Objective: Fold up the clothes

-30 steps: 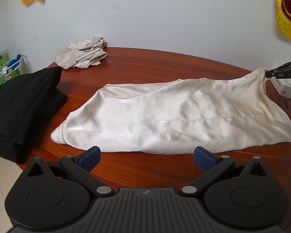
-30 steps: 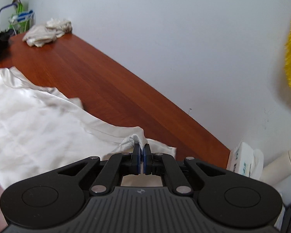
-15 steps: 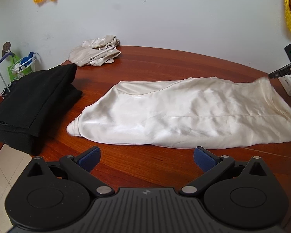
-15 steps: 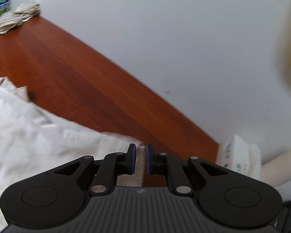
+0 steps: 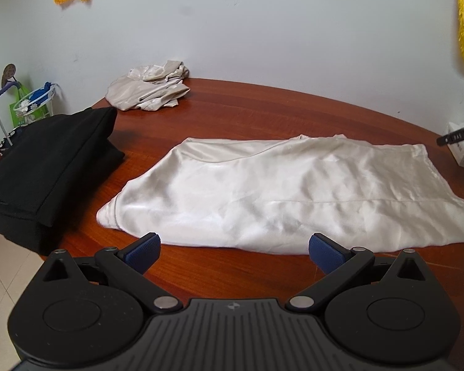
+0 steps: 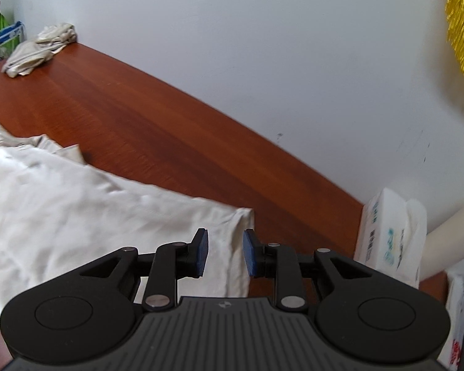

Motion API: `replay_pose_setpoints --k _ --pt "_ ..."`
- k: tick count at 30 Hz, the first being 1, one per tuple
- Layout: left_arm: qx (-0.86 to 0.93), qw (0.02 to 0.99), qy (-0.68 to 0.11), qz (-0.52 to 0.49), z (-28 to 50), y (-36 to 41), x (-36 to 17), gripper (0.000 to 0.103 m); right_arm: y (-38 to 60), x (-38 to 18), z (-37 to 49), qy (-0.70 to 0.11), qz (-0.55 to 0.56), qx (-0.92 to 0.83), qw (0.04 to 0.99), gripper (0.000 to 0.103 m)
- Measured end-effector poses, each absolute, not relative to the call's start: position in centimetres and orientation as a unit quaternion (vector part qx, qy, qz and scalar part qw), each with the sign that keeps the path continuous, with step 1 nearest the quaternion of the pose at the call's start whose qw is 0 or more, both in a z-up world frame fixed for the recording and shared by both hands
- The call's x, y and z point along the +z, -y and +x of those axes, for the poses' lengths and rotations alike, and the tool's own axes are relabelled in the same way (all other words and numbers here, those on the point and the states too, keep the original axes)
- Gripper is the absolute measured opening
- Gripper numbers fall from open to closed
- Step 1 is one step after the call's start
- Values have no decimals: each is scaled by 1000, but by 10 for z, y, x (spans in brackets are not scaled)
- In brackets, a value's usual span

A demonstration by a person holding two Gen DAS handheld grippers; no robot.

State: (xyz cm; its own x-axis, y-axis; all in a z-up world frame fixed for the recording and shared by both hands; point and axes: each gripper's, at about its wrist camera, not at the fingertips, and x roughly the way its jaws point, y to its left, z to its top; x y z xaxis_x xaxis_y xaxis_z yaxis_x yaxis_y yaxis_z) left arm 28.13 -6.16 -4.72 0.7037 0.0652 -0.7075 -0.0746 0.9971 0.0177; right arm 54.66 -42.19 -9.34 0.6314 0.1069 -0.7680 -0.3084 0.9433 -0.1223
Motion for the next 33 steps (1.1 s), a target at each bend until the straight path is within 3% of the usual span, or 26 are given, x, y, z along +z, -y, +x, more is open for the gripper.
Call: replay_pose_setpoints --k 17,33 --pt "18 930 -366 -11 304 52 -44 103 426 -52 473 -398 -61 115 908 54" --pt "4 923 -384 -10 312 23 -30 103 371 -7 388 -370 -9 85 925 64"
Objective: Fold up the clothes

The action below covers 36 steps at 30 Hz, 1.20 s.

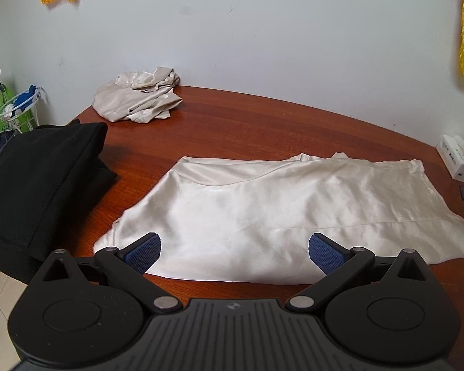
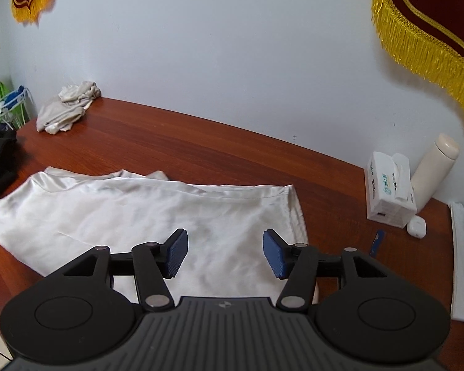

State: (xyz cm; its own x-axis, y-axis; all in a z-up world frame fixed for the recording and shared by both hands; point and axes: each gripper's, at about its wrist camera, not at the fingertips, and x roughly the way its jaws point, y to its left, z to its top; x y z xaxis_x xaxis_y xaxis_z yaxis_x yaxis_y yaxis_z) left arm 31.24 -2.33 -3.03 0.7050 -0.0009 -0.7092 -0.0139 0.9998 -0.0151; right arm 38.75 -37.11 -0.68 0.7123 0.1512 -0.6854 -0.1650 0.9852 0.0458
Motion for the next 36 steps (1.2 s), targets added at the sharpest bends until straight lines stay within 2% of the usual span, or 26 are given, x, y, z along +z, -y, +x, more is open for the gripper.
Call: replay_pose_setpoints --k 7,18,30,36 --pt "-21 924 -382 -7 307 13 -23 103 338 6 349 -360 2 80 929 68" --pt "-40 924 -379 14 304 0 -29 103 289 6 301 -357 4 62 932 82" --pt "-12 922 -384 37 329 -62 -67 103 267 -16 262 -384 2 18 923 84" --pt "27 917 -398 4 348 -96 -95 103 268 -24 246 -400 5 -14 916 84"
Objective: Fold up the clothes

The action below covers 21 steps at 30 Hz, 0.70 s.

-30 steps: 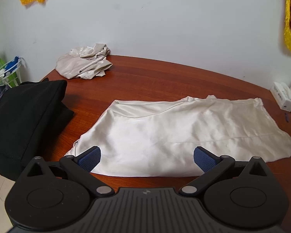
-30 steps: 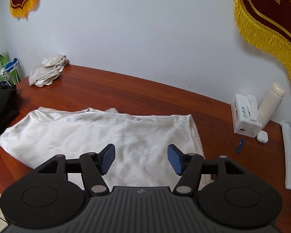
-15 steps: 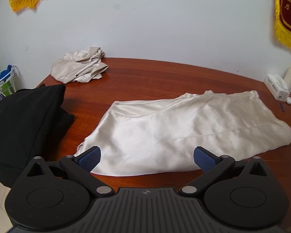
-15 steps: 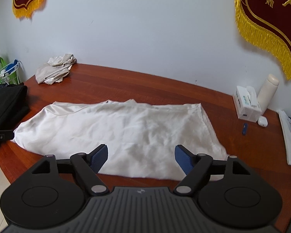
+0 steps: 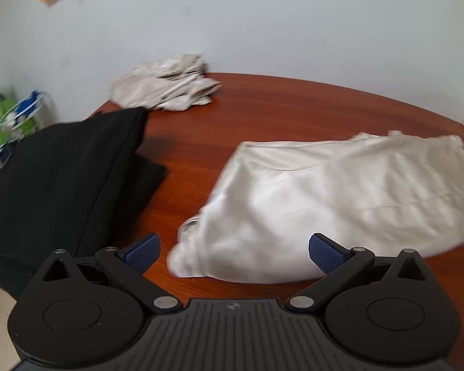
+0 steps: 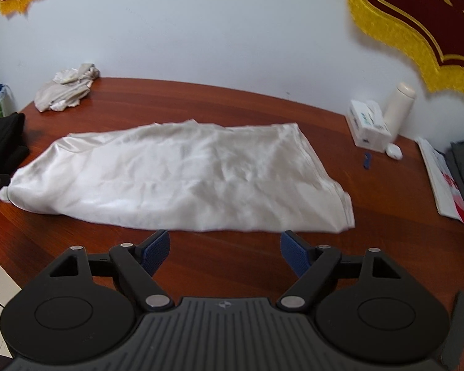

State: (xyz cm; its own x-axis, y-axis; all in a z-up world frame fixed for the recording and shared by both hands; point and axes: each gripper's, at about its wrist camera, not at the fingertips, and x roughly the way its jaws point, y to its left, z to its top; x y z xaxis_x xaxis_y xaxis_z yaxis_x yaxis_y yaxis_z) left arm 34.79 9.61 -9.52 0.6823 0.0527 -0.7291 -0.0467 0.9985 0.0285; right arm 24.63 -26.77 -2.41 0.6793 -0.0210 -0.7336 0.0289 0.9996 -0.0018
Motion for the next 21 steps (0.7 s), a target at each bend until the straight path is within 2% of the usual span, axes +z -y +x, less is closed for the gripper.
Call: replay_pose_setpoints --k 6,9,12,14,15,16,17,18,20,21 --pt "32 907 -419 -36 366 -116 -122 102 263 -29 242 -414 -1 -31 910 84" --pt "33 903 -426 -42 372 -122 -133 96 259 -29 244 -416 -4 -31 909 84" --pt "26 899 -434 -54 377 -128 -140 79 253 -29 249 -417 -7 -28 909 84" --pt "19 894 -443 -64 381 -133 -144 54 247 -28 253 -416 -7 -23 909 84" --pt "17 892 -447 -69 382 -136 -146 47 245 -27 254 -415 -7 -20 910 84" --pt "16 890 -449 -73 383 -137 -147 33 242 -27 256 -414 -7 -15 910 84" --pt "12 889 -451 -79 384 -140 -148 22 238 -26 259 -412 -8 -5 911 84" --pt "7 889 -450 -85 385 -142 -148 21 234 -26 262 -411 -9 3 912 84" --pt "-4 892 -445 -84 385 -143 -146 10 228 -26 267 -409 -13 19 912 84" --pt "-7 893 -442 -79 385 -142 -144 10 225 -25 270 -408 -15 28 912 84"
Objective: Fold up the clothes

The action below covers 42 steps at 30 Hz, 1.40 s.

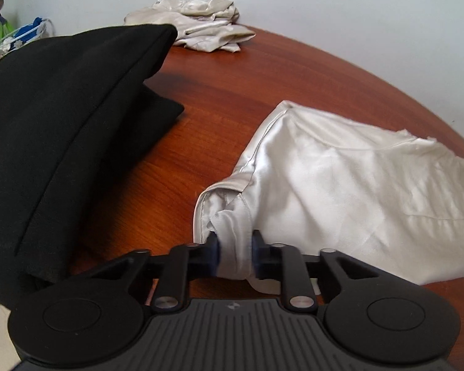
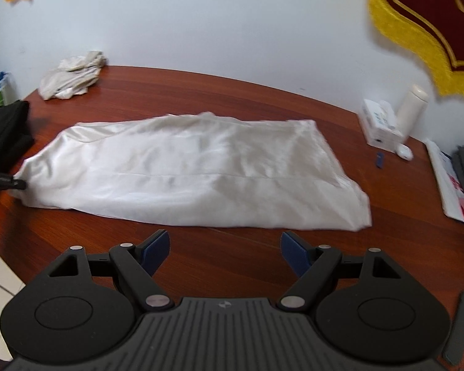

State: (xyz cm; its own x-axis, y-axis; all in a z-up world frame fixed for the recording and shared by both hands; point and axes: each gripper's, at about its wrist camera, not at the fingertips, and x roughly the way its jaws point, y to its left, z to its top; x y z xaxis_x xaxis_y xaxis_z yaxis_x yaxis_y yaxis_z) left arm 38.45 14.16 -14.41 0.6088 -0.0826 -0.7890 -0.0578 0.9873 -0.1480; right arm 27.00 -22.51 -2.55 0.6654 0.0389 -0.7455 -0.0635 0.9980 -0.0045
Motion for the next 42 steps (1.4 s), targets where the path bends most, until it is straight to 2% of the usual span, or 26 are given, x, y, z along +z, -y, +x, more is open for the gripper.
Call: replay_pose_setpoints --k 7,20,30,34,42 --pt "-30 900 -431 -62 388 -134 -117 10 187 -23 298 -387 -32 126 913 84" --pt "-139 881 -453 -12 411 -121 -83 10 28 -44 336 -305 -95 267 909 89" --pt "-177 876 -449 -10 417 -127 -68 10 -61 -107 356 -268 -201 241 911 90" --pt "-201 873 -444 0 416 -124 -61 10 -87 -132 366 -230 -274 211 910 90" --pt "-218 872 -438 6 416 -119 -54 10 -107 -147 390 -204 -300 160 918 90"
